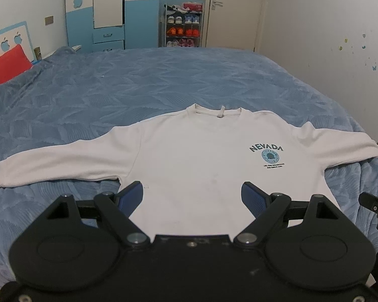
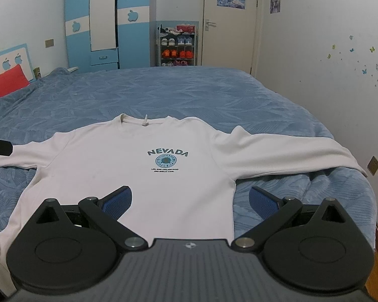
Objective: Fold small clothes
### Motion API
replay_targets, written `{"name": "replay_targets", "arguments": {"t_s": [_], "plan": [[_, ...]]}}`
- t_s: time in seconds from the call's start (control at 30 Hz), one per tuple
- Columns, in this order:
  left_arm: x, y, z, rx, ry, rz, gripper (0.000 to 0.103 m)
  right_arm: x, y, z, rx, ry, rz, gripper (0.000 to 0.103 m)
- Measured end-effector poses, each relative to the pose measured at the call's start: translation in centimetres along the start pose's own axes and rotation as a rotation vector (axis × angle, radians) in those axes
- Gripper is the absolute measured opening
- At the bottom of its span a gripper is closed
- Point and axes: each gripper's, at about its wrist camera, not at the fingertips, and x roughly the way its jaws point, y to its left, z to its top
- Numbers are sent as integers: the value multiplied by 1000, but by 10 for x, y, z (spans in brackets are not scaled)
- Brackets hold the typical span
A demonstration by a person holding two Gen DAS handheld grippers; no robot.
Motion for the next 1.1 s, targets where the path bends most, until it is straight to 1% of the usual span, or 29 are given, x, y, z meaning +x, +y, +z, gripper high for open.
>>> {"name": "replay_targets", "arguments": {"t_s": [0.3,0.57,0.67,0.83,0.9,0.97,1.03,1.1], "plan": [[1,0,0,-7,5,-1,88,0,1,0,-7,2,3,103],[0,-2,-6,-22,-22,-12,88,0,5,-2,-8,12,-11,103],[2,-6,-8,-6,-12,-22,88,-3,6,0,-7,9,-21,103],[4,-9,-10,10,-6,-12,88,-4,7,3,17,2,-22,103],[5,-5,-9,-1,-16,-13,88,-3,7,3,27,0,-13,103],[6,5,-9,-17,-34,1,88,-2,6,3,27,-9,0,103],[13,20,-9,-42,-31,23,88,0,7,3,22,-21,5,103],[24,51,-9,-101,-21,59,88,4,6,2,19,-29,7,103]]}}
